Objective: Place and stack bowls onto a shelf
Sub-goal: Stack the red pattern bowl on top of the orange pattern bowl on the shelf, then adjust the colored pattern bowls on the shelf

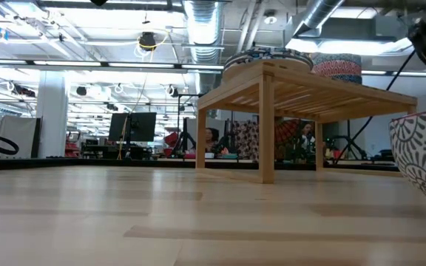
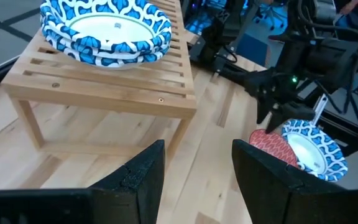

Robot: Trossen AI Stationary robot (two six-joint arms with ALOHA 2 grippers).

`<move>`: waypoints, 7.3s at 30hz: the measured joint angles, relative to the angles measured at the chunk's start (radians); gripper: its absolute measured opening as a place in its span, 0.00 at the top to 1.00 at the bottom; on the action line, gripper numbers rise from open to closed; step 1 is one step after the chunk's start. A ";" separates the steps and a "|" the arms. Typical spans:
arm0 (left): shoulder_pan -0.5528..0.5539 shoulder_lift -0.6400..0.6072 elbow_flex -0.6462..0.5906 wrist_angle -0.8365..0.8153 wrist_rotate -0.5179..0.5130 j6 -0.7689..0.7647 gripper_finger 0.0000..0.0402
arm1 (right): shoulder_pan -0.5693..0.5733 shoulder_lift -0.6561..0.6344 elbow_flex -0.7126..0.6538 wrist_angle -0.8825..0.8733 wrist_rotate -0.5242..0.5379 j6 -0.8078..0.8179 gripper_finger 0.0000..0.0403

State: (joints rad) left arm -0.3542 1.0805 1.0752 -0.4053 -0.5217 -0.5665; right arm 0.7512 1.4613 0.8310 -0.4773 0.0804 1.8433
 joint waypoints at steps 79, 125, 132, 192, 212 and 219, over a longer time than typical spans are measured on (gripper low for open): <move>0.050 -0.237 0.001 -0.030 0.063 0.196 0.58 | -1.735 -0.226 0.865 -1.092 -0.080 -0.845 0.91; 0.050 -0.237 0.001 -0.030 0.008 0.158 0.58 | -1.767 -0.216 0.802 -0.993 -0.078 -1.066 0.47; 0.050 -0.237 0.000 -0.030 -0.002 0.148 0.58 | -1.773 -0.276 0.804 -0.976 -0.077 -1.093 0.41; 0.119 -0.073 0.000 0.196 -0.156 -0.153 0.58 | -1.619 -0.797 0.182 -0.292 0.384 -1.027 0.96; 0.119 -0.080 0.000 0.195 -0.061 -0.134 0.58 | -1.934 -0.798 0.180 -0.443 -0.031 -1.298 0.96; 0.121 -0.080 0.000 0.194 -0.066 -0.123 0.58 | -2.003 -0.813 0.179 -0.467 -0.223 -1.451 0.96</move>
State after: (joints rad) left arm -0.2337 1.0008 1.0756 -0.2112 -0.5880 -0.6899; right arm -1.2518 0.6487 1.0100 -0.9439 -0.1423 0.3925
